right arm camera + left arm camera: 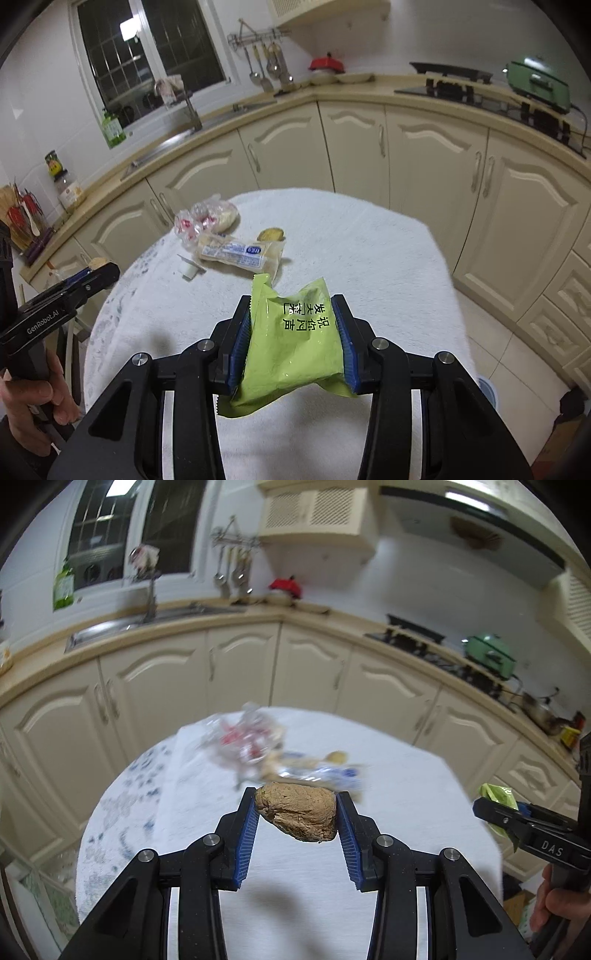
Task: Collect trash
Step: 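Carry the green bag with the right tool while the left tool carries the bread roll to the bin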
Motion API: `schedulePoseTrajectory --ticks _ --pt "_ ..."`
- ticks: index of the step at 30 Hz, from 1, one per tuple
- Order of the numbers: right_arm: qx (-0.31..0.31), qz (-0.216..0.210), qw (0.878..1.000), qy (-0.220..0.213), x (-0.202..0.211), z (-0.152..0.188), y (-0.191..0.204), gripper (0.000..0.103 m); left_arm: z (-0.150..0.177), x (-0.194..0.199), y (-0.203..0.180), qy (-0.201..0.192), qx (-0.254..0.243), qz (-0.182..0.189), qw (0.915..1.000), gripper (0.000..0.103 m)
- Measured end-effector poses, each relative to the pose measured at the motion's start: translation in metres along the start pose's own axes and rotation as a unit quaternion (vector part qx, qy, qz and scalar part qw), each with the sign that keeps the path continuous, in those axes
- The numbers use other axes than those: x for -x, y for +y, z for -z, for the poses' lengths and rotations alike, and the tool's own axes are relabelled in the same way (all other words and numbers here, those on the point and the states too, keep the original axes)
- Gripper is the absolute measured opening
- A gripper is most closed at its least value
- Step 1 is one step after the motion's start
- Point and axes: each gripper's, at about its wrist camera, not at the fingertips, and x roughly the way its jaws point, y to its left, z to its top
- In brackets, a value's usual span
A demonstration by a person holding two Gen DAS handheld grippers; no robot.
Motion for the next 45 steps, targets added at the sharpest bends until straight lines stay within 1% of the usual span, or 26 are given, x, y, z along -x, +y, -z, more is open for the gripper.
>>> schedulePoseTrajectory --ticks 6,12,18,24,29,32,36,40,42,45 --pt "-0.009 0.012 0.999 -0.044 0.051 0.002 -0.018 0.042 0.004 0.03 -0.036 -0.028 -0.022 0.024 0.9991 0.038" --pt "-0.022 0.022 0.996 -0.079 0.09 0.003 -0.041 0.042 0.009 0.06 -0.07 -0.056 -0.046 0.047 0.9962 0.038" --pt "-0.049 0.047 0.992 -0.111 0.129 0.011 -0.08 0.042 0.015 0.069 -0.114 -0.073 -0.074 0.08 0.9914 0.038" --pt "-0.09 0.087 0.983 -0.133 0.163 0.024 -0.127 0.042 0.022 0.066 -0.163 -0.076 -0.109 0.13 0.9827 0.038" --pt "-0.131 0.133 0.972 -0.141 0.189 0.039 -0.175 0.042 0.026 0.053 -0.203 -0.063 -0.134 0.175 0.9734 0.038" --pt "-0.153 0.156 0.966 -0.141 0.199 0.049 -0.201 0.042 0.031 0.034 -0.225 -0.041 -0.147 0.201 0.9676 0.038" --pt "-0.189 0.185 0.955 -0.132 0.207 0.068 -0.242 0.042 0.03 0.011 -0.25 -0.014 -0.163 0.226 0.9603 0.038" --pt "-0.215 0.198 0.949 -0.118 0.202 0.084 -0.27 0.042 0.032 -0.018 -0.275 0.016 -0.183 0.242 0.9527 0.038" --pt "-0.229 0.199 0.947 -0.106 0.195 0.092 -0.285 0.042 0.035 -0.036 -0.284 0.039 -0.188 0.25 0.949 0.038" --pt "-0.245 0.195 0.945 -0.087 0.179 0.101 -0.303 0.042 0.026 -0.062 -0.306 0.067 -0.195 0.254 0.945 0.038"
